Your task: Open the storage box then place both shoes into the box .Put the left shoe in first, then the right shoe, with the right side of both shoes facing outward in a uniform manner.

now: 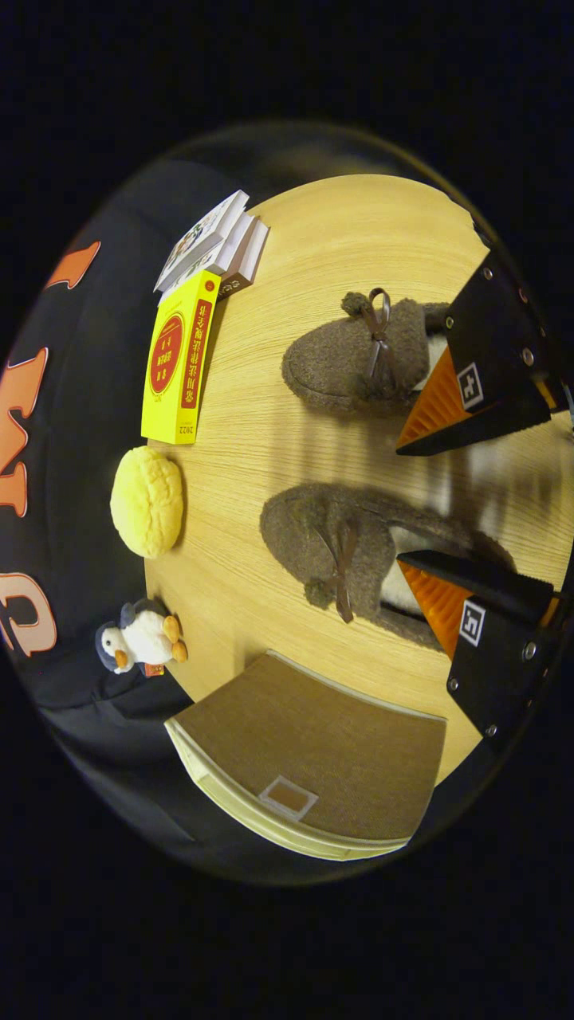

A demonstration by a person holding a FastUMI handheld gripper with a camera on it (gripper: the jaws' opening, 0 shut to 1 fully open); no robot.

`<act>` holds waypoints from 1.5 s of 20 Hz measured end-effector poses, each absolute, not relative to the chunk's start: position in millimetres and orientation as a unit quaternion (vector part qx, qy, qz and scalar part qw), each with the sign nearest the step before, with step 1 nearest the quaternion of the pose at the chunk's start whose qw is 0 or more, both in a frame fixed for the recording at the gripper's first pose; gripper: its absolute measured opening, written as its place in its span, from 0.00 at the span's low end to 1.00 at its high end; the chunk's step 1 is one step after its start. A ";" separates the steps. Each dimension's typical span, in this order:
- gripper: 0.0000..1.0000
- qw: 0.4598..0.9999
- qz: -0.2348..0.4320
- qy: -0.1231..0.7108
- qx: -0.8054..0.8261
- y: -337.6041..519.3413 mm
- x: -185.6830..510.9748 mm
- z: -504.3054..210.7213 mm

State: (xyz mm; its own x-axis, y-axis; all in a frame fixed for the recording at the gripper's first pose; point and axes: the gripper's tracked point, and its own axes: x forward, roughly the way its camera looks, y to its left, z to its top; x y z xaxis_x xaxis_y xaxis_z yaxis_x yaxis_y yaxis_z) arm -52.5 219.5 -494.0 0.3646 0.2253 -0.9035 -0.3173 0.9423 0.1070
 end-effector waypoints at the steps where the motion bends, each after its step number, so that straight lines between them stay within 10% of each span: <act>1: 0.65 0.823 0.162 0.544 -0.033 222.5 -50.8 -499.6; 12: 0.05 0.823 0.139 0.550 0.029 245.9 -43.0 -501.3; 30: 0.03 0.824 0.199 0.512 0.137 389.2 -23.9 -301.9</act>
State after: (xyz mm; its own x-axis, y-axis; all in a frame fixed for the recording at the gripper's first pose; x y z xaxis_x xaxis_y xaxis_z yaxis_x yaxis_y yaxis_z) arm -23.9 389.2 -301.9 0.3965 0.4676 -0.7900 -0.1880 0.8837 0.4287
